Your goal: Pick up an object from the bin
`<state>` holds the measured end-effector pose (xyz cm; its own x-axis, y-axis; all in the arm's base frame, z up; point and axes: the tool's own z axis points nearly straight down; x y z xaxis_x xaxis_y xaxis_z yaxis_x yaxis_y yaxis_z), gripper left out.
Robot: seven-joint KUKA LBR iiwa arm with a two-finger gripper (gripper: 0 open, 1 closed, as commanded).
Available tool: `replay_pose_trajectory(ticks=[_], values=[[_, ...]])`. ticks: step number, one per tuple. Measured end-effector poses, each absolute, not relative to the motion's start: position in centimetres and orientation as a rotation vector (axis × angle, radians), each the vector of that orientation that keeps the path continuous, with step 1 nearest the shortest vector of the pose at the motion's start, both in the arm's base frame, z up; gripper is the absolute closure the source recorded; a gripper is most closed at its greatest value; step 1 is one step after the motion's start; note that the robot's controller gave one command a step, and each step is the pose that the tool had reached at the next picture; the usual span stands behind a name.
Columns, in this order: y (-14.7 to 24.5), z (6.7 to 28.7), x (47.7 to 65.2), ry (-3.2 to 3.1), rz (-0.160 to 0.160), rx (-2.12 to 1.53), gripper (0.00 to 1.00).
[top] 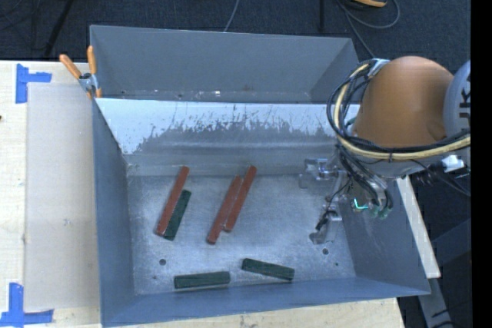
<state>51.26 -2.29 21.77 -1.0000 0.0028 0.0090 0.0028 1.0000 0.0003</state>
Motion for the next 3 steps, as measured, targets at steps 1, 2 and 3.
replay_pose_trajectory(ticks=[1,2,3], values=[[2.5,6.9,47.1,-3.122,-0.002,-0.393,0.00],[4.2,10.1,47.3,-3.108,-0.002,-0.462,0.00],[5.8,9.9,47.0,-3.120,0.001,-0.354,0.00]])
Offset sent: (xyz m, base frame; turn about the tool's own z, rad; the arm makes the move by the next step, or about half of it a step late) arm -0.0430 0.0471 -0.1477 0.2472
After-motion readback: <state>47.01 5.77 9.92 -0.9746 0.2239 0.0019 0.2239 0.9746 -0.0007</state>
